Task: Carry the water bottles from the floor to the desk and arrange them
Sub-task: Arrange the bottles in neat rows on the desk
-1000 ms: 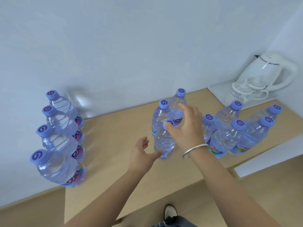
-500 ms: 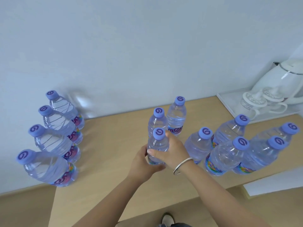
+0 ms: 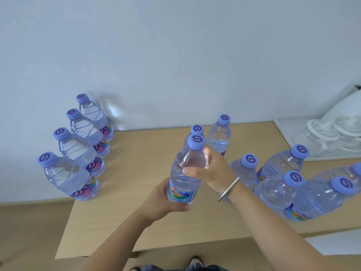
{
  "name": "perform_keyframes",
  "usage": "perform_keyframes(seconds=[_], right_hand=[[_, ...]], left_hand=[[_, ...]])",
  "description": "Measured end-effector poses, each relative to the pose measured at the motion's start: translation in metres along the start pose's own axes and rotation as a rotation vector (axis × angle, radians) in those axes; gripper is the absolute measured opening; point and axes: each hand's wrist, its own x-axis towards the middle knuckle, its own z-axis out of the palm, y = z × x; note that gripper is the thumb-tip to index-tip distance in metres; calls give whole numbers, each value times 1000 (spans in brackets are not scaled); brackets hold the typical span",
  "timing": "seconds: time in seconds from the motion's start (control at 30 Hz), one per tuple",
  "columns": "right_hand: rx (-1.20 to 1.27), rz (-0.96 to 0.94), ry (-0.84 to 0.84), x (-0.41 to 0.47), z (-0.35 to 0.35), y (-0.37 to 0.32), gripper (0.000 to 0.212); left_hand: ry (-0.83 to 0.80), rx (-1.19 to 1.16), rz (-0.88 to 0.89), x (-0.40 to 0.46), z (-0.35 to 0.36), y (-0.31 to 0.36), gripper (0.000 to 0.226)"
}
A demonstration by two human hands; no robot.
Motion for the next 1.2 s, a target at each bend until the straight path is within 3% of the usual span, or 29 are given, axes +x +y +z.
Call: perform_keyframes(seconds=[0.1, 0.17, 0.3, 0.37, 0.57, 0.67, 0.77, 0.83, 0.97, 1.07, 1.2], right_hand=[[109, -20, -161, 7, 1, -23, 52], [185, -32, -241, 10, 4, -33, 42], [183, -43, -282, 17, 18, -54, 33], [47, -46, -209, 20, 22, -59, 33], [-260, 106, 119, 24, 39, -57, 79], [-241, 116, 242, 28, 45, -56, 67], [-175, 65, 232, 30, 44, -59, 67], [-155, 32, 243, 32, 40, -63, 68], [78, -51, 121, 31, 27, -73, 37], [187, -88, -25, 27, 24, -81, 45], [110, -103, -128, 23, 31, -85, 50]], left_hand=[[-104, -27, 45, -16, -2, 19, 59], [-127, -48, 73, -27, 0, 27, 57], [167, -94, 104, -37, 13, 34, 61], [343, -56, 103, -37, 15, 32, 61], [646, 62, 62, -37, 12, 29, 60], [671, 70, 73, -39, 18, 31, 64], [619, 80, 85, -46, 19, 37, 70], [503, 31, 98, -53, 13, 42, 72], [167, -92, 152, -67, -13, 59, 72], [-19, -119, 154, -68, -23, 70, 63], [-58, -91, 141, -64, -16, 74, 55]])
